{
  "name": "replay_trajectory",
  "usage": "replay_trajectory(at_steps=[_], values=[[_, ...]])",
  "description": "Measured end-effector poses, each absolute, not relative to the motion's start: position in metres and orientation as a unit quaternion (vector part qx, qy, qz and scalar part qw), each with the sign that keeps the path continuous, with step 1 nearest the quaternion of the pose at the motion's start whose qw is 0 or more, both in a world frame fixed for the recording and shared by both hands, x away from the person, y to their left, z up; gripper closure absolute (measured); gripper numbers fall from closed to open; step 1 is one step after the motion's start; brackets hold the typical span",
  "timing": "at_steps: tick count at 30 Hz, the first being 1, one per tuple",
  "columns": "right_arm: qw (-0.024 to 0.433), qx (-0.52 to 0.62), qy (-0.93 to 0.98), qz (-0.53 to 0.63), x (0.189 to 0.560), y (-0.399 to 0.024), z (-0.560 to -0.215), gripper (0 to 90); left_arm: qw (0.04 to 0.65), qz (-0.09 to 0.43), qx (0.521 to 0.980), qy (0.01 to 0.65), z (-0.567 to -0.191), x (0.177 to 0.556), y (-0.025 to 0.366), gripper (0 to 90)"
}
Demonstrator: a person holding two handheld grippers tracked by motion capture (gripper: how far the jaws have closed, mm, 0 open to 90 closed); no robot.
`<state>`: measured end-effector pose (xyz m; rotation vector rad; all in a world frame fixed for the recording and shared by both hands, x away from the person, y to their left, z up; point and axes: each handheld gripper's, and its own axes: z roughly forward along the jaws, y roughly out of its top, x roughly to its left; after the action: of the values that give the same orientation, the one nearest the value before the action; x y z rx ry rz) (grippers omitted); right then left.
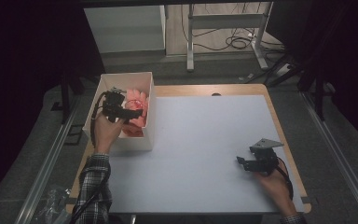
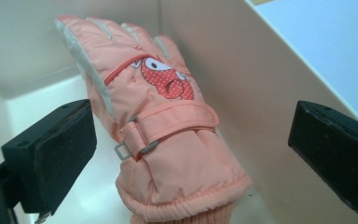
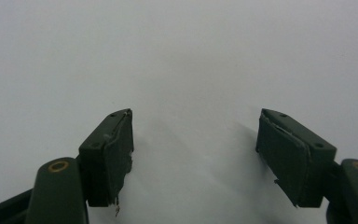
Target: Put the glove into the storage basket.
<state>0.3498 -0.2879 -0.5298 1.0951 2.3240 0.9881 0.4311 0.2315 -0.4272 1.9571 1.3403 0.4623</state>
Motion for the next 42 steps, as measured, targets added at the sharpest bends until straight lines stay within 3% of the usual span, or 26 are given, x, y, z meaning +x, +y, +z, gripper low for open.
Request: replay_trajectory(at_steps=[22, 42], values=[[0.194, 0.39, 0.829, 0.351, 0.35, -0.288, -0.53, 27.4, 0.377, 0.184, 0.768, 0.484, -0.399, 0.415, 0.212, 1.3], [0.196, 0.39, 0.829, 0.349, 0.35, -0.288, -0.53, 27.0, 0.411, 0.167, 0.802, 0.399, -0.386, 0.38, 0.15, 1.3]])
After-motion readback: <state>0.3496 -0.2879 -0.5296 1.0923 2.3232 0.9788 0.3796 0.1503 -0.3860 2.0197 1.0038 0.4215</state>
